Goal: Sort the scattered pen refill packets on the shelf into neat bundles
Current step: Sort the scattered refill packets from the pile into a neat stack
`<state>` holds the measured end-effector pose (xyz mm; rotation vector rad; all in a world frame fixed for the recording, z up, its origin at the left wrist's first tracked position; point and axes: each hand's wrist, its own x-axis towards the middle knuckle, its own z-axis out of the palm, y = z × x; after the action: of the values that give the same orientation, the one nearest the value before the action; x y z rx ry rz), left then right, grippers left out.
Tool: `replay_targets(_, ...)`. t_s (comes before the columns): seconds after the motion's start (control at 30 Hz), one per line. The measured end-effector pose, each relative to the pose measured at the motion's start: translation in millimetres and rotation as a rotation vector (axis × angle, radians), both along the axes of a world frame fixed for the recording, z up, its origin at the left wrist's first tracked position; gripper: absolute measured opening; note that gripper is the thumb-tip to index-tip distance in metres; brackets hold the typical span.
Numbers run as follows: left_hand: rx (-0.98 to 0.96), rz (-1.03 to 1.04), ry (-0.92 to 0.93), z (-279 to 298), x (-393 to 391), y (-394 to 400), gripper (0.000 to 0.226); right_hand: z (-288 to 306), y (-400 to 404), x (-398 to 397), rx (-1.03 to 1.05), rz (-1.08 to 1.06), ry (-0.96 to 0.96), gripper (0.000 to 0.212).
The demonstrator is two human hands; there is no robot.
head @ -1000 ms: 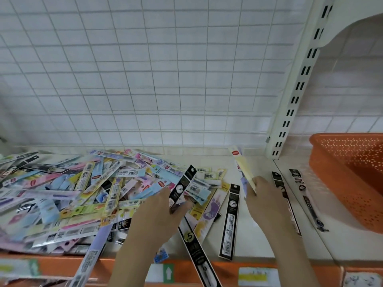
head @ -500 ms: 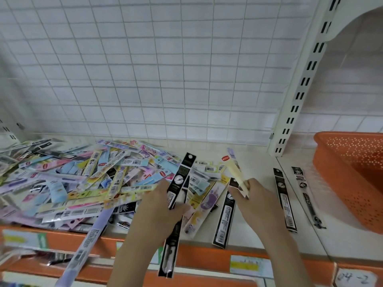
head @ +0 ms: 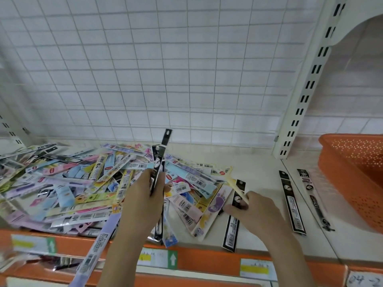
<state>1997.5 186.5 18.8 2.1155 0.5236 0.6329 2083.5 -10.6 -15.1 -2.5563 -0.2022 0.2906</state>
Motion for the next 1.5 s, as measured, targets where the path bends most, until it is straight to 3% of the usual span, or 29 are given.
replay_targets(0.3, -0.096, -0.014, -0.076, 7.0, 1.7, 7.4, 0.026, 4.4, 1.0, 3.8, -0.126, -0.085, -0.037, 0.031)
replay_targets(0.5, -0.032, -0.048, -0.083, -0.2, 3.4, 14.9, 0.011, 9.6, -2.3, 2.5, -0.037, -0.159, -0.100, 0.019)
replay_targets(0.7, 0.048, -0.051, -0.073, -3.9, -1.2, 32.4, 0.016, 12.8, 13.3, -1.2, 0.012, -0.134, -0.099, 0.014)
replay_targets(0.77, 0.028, -0.047, -0.059, -4.1, -3.9, 39.1, 0.009, 10.6, 21.8, -1.8, 0.010, -0.110, -0.095, 0.019)
replay_targets(0.9, -0.086, -0.036, -0.050, -3.8, -9.6, 49.7, 0.012, 1.5, 37.6, -3.5, -0.011, -0.065, -0.049, 0.048)
replay_targets(1.03, -0.143, 0.006, 0.002, -4.8, -13.4, 56.8, 0.016, 2.4, 44.9, -6.9, -0.033, -0.042, 0.005, 0.050)
replay_targets(1.33, 0.058, -0.047, 0.202, -9.7, 4.7, 42.6, 0.043, 7.7, 30.2, -3.6, 0.031, -0.045, 0.035, 0.033)
replay_targets(1.5, 0.145, -0.070, 0.289, -20.5, 21.3, 26.1, 0.029, 11.3, 10.2, 3.9, 0.136, -0.113, -0.013, 0.027)
